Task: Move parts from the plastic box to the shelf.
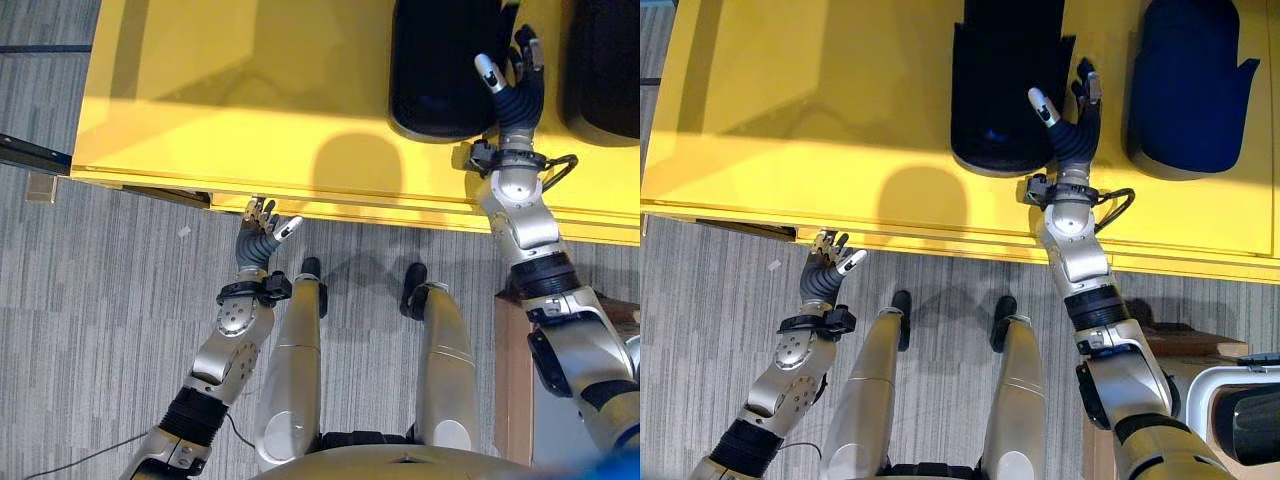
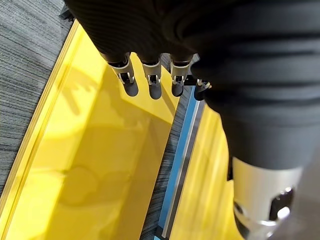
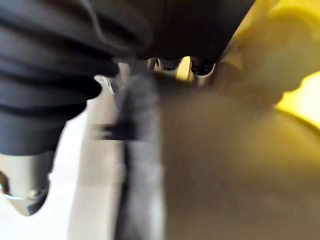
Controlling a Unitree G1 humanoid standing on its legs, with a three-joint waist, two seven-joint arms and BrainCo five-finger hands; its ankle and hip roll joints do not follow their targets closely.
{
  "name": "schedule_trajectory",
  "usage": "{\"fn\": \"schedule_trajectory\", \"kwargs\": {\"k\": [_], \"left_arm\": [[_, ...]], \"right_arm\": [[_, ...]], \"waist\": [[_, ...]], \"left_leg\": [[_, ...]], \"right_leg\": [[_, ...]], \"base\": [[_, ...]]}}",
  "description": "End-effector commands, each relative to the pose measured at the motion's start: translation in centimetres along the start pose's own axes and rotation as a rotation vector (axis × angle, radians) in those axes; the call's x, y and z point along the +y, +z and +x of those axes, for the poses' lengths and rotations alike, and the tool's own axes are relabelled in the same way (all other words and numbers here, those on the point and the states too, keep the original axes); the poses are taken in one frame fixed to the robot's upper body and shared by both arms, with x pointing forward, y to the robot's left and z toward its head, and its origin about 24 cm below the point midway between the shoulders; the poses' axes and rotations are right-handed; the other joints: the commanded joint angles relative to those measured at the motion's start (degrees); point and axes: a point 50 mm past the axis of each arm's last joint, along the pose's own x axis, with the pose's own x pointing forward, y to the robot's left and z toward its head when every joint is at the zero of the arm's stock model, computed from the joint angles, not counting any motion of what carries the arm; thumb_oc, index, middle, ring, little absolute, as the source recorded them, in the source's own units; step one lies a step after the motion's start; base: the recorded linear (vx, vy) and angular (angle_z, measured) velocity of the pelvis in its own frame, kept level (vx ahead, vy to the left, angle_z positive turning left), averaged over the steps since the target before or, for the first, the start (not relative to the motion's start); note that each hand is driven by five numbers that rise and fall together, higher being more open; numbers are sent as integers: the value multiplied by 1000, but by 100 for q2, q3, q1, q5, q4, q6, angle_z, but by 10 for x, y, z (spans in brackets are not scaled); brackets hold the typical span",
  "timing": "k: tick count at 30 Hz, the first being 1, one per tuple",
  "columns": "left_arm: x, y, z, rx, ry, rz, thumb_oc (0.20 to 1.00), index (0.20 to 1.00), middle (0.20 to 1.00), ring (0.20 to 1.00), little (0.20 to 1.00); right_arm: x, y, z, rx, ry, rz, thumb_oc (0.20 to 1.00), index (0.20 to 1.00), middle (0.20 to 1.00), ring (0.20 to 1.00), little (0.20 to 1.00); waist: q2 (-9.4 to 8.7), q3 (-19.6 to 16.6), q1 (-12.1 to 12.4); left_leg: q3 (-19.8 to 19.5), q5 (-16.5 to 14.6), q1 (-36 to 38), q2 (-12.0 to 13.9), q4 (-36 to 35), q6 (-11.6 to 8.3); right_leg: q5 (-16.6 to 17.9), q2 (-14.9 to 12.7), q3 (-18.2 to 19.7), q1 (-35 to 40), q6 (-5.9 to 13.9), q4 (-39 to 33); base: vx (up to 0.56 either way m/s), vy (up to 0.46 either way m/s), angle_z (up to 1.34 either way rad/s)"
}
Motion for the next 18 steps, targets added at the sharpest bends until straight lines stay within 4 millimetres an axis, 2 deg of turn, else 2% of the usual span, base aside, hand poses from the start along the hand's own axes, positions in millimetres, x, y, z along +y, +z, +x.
{"fn": "schedule_trajectory", "kwargs": {"k": [1, 10, 16, 18], "left_arm": [[-5, 18, -2, -104, -10, -39, 1000, 1000, 1000, 1000, 1000], [-5, 24, -1, -129, -3, -45, 1000, 1000, 1000, 1000, 1000], [-5, 26, -1, -137, -1, -45, 1000, 1000, 1000, 1000, 1000], [-6, 28, 0, -150, -2, -46, 1000, 1000, 1000, 1000, 1000]], "right_arm": [[-22, -67, -40, 304, -73, -4, 1000, 1000, 1000, 1000, 1000], [-23, -36, -30, 167, -82, 70, 1000, 1000, 1000, 1000, 1000], [-22, -25, -32, 113, -73, 102, 1000, 1000, 1000, 1000, 1000], [-22, -14, -35, 55, -66, 125, 1000, 1000, 1000, 1000, 1000]], "waist": [[218, 227, 59], [190, 227, 24], [167, 227, -4], [153, 227, -34]], "left_leg": [[-221, -148, -169, 15, -138, 102], [-205, -160, -166, 26, -121, 85], [-205, -156, -176, 22, -96, 80], [-207, -164, -167, 25, -95, 79]], "right_leg": [[-725, -74, -76, 161, -50, 338], [-729, -86, -83, 169, -38, 349], [-726, -72, -66, 150, -35, 378], [-732, -73, -65, 155, -37, 386]], "base": [[0, 0, 0], [0, 0, 0], [0, 0, 0], [0, 0, 0]]}}
